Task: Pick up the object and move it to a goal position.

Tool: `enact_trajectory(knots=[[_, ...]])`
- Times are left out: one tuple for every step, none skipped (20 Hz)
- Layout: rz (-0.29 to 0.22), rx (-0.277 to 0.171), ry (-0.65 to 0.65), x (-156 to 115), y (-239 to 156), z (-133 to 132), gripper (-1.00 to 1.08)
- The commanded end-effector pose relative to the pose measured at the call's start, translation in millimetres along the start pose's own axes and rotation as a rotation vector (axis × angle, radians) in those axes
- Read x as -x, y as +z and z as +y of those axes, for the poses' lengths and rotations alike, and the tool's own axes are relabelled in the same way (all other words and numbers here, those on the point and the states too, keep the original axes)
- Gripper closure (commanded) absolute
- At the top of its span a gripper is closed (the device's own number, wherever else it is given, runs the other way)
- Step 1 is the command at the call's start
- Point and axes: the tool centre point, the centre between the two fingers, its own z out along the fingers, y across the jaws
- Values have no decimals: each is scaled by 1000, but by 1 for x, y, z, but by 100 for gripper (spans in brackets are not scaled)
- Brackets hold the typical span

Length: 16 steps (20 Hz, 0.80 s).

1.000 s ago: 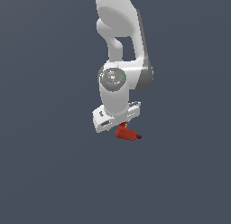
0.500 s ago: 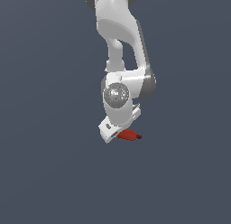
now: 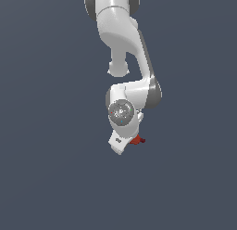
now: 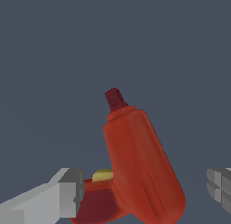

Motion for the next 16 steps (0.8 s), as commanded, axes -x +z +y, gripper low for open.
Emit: enact_trajectory(knots=[[3,-25,-69,-5,6,-1,-100],[5,-34,-95,-6,8,-1,-100],[7,-43,-121,-8,11,-1,-100],[9,-52,-144,-9,13,-1,-100],[12,-60,-167,-11,15,-1,-100],[14,-67,-188,-12,16,-2,-100],[17,-74,-208,-13,18,-2,-100],[19,-81,-226,-14,19,-2,-100],[22,-87,-243,-15,21,-2,-100],[24,-92,-258,-16,22,-2,-100],[26,-97,-272,-17,23,-2,-100],[28,-102,-285,-17,24,-2,-100],[30,-106,-297,-18,25,-3,-100],[32,-109,-307,-19,26,-3,-100],[34,-113,-315,-19,27,-3,-100],[35,-115,-323,-20,27,-3,-100]])
